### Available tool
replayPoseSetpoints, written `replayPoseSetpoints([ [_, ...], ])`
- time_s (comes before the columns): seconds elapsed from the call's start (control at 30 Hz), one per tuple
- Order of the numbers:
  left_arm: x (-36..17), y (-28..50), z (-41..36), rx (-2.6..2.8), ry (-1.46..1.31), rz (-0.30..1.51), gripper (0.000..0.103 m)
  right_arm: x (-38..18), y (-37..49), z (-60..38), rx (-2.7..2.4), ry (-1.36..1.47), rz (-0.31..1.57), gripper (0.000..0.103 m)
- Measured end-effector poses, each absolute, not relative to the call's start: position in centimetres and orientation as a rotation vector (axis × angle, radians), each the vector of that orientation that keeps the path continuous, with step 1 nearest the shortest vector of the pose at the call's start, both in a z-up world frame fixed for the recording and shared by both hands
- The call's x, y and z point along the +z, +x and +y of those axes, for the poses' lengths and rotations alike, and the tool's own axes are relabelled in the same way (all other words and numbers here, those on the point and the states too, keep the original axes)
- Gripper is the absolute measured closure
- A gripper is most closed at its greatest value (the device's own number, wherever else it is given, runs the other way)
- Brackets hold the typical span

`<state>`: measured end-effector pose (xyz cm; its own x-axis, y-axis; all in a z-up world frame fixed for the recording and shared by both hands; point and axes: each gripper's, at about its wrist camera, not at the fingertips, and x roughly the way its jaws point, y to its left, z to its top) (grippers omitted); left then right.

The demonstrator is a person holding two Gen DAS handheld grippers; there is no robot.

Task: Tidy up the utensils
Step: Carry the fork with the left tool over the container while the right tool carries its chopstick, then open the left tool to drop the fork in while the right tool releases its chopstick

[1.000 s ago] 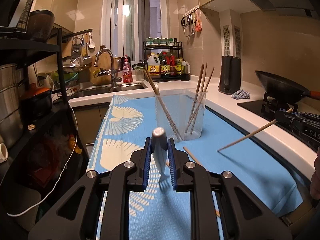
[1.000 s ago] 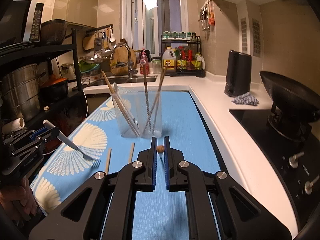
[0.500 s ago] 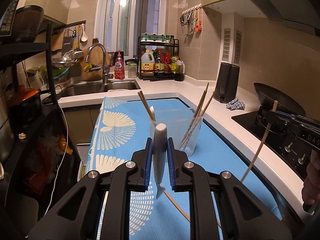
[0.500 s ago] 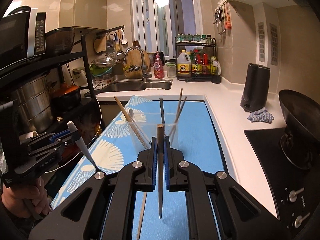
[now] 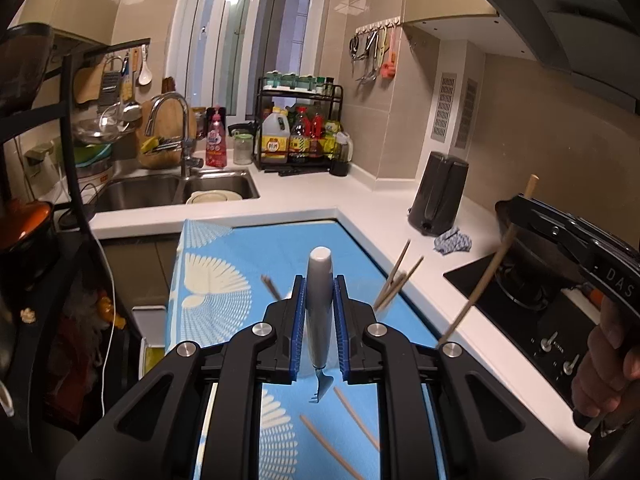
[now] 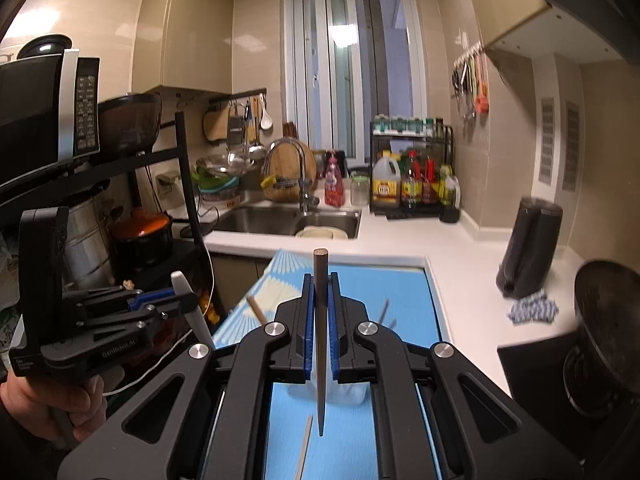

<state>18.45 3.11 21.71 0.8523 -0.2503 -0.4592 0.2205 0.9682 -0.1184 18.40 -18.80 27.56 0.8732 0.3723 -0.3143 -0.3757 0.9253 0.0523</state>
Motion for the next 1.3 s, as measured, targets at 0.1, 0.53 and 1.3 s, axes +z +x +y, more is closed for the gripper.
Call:
replayPoseSetpoints([
  [0.1,23.3,20.4,2.7,-0.256,-0.07,0.47,0.089,29.4,20.1,-17.9,0.39,-0.004,0.281,0.097],
  [0.53,19.5,29.0,0.2,-0.271,-0.058,0.528,0.089,25.9,29.0,-15.7,0.326,-0.02,0.257,0.097],
  [1.3,17.3,20.6,1.8,-0.277,-0.101,0.478,0.074,22.5,23.2,-19.4,0.314,0.004,0.326,0.082],
])
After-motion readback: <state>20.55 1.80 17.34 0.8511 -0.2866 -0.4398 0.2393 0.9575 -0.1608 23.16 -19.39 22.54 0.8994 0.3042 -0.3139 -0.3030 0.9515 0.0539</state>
